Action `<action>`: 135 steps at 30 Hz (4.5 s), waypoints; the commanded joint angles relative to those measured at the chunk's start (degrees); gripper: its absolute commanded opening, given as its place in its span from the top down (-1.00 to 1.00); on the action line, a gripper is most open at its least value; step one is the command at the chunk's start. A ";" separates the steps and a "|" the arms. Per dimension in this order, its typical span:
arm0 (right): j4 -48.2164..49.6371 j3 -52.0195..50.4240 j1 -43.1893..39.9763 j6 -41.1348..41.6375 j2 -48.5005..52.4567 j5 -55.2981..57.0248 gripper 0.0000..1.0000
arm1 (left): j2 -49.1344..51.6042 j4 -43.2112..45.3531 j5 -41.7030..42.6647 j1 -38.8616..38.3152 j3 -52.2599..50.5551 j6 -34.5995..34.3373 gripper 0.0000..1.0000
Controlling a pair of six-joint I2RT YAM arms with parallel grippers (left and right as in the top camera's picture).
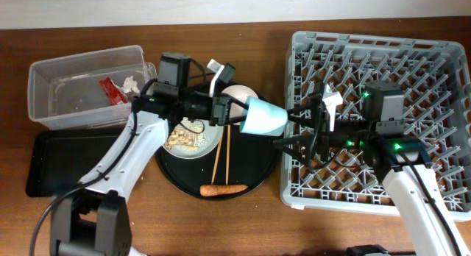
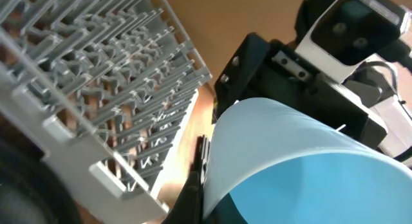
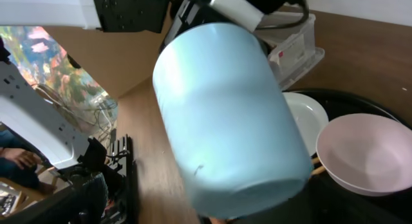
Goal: Sort waste into correct bins and load items into the dishwasher rack
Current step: 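Hand the light-blue cup from left to right gripper, place in rack, then grasp the pink bowl with the right gripper and place it in the rack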
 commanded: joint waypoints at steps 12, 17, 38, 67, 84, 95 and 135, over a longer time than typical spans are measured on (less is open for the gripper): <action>4.22 0.61 0.28 -0.61 0.22 -2.54 -0.32 | -1.31 7.52 0.74 -5.09 0.37 -9.51 1.00; 4.22 0.61 0.28 -0.61 0.22 -2.43 -0.09 | -1.31 7.74 0.68 -5.09 0.37 -9.46 0.69; -42.80 21.07 -34.34 17.94 2.89 61.11 0.30 | -20.11 -36.11 -68.76 17.20 0.35 8.83 -0.98; -23.28 30.60 6.71 18.51 16.50 53.99 -0.82 | -19.71 -36.17 -68.78 17.20 0.31 8.81 -0.98; -0.74 30.49 21.27 24.83 50.05 64.22 0.49 | -19.71 -37.22 -68.76 17.20 0.31 8.81 -0.98; -10.29 33.35 16.17 22.45 34.23 69.85 0.92 | -19.71 -37.81 -68.78 17.22 0.31 8.83 -0.98; -28.02 33.29 -7.50 27.56 23.21 70.58 -0.64 | -19.71 -37.59 -68.39 17.20 0.31 8.81 -0.98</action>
